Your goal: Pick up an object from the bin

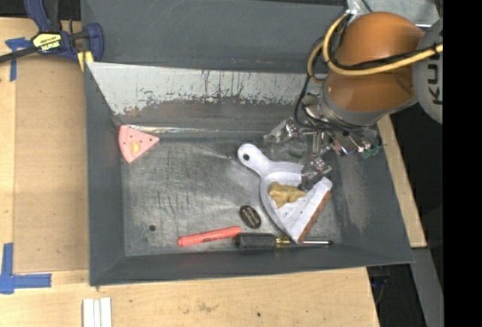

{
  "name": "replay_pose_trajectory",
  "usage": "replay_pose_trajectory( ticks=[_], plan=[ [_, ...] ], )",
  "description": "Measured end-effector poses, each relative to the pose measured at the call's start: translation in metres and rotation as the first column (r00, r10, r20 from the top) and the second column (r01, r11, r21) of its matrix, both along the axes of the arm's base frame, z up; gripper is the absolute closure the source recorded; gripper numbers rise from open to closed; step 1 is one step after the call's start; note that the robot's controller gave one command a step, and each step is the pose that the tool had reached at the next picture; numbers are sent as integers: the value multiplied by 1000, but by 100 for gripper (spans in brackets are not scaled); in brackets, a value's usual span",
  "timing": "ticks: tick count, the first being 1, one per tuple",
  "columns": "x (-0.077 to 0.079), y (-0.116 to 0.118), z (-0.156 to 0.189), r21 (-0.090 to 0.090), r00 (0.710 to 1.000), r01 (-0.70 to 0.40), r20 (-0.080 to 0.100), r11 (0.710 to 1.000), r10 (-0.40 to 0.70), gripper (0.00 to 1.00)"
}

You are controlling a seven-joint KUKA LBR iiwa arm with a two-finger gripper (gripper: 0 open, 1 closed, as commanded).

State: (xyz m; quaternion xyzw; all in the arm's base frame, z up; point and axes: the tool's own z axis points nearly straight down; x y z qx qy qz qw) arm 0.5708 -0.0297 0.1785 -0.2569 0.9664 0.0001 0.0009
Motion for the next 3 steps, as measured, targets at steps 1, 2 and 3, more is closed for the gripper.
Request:
replay_pose_trajectory(
  ticks=[1, 2, 3],
  plan=[
    [6, 7, -12, 0, 993, 118, 0, 993, -118, 0],
    [-3, 12, -22, 1, 950, 312, 1, 950, -312, 0],
    [-34, 3, 3, -1, 984, 177, -4, 984, -177, 0]
  ],
)
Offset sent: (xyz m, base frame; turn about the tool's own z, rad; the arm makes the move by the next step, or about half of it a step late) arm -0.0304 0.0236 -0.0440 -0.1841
